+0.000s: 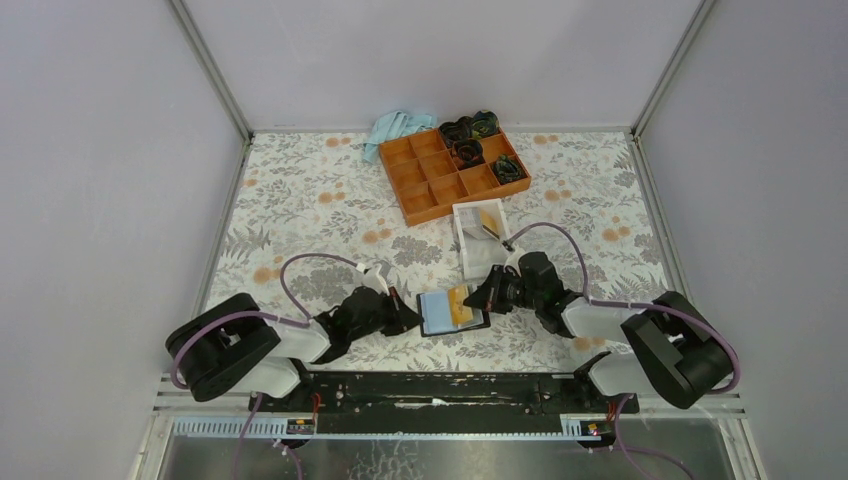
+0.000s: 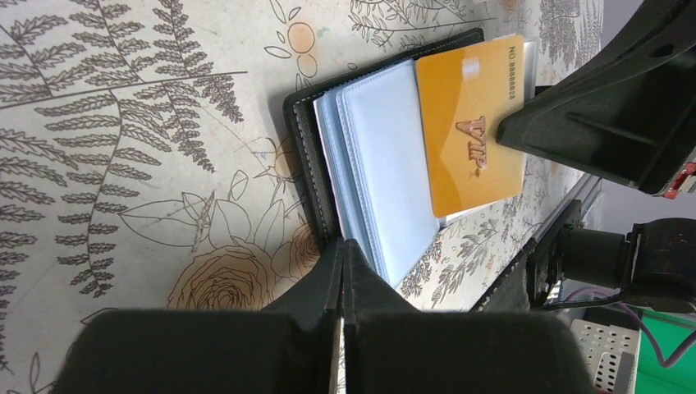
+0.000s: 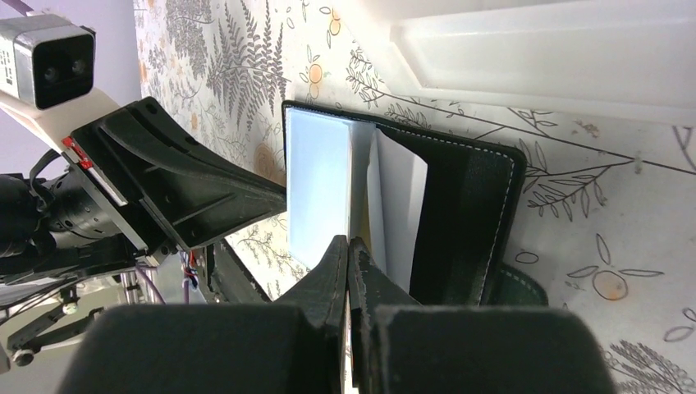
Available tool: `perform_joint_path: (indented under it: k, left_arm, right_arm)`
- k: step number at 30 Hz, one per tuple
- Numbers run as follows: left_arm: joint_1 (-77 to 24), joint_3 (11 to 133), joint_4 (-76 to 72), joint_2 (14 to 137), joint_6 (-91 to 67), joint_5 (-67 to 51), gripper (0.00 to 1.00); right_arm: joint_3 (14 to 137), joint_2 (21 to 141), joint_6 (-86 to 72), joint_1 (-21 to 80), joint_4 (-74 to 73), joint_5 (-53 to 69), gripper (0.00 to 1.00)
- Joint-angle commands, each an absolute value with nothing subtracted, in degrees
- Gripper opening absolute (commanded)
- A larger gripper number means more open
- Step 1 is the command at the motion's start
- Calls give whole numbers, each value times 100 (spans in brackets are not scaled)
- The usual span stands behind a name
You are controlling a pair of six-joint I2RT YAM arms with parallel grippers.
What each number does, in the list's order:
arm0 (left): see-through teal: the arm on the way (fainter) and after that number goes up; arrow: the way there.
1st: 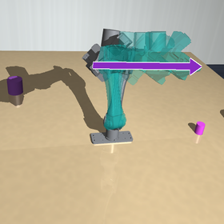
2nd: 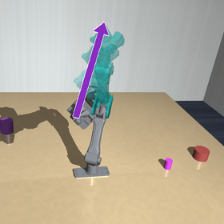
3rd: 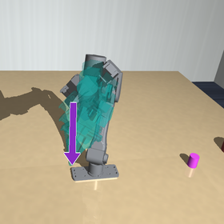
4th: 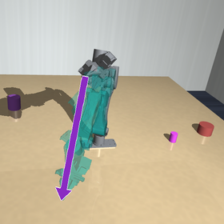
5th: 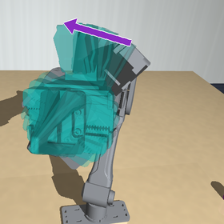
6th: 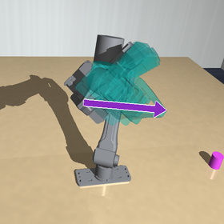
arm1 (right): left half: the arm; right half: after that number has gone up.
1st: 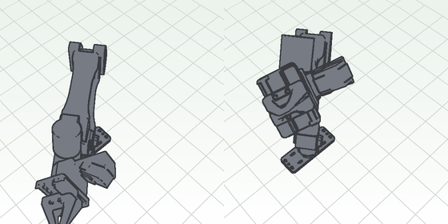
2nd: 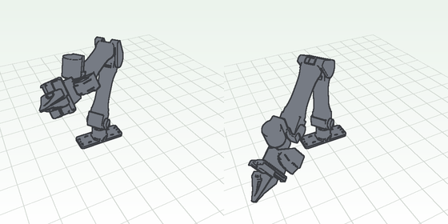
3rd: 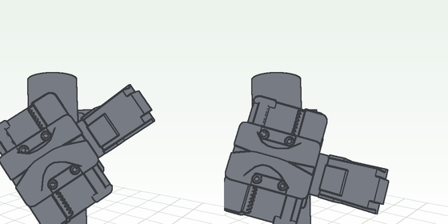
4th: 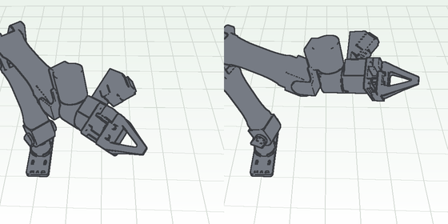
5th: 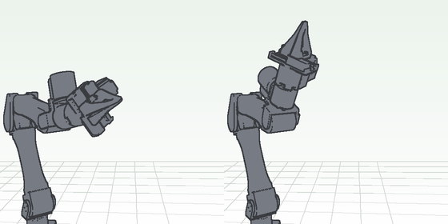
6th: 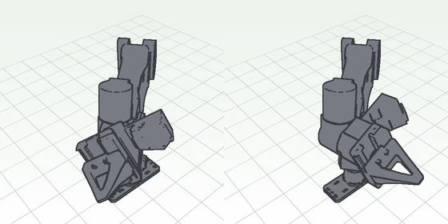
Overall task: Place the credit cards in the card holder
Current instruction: Insert the credit card into the card holder.
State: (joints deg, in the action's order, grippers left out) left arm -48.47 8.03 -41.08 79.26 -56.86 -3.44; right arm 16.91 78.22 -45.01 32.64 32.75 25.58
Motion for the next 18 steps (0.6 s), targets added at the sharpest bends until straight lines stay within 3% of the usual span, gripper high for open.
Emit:
perform_joint_path:
  k: [1, 18]
  left_arm:
    - [-4955, 803, -3651, 7821, -5642, -105, 0]
    - [-5082, 863, -3631, 7890, -5687, -12, 0]
  right_arm:
    - [1653, 7412, -4396, 3313, 3052, 2152, 0]
    - [1480, 7835, -4669, 3313, 3598, 2371, 0]
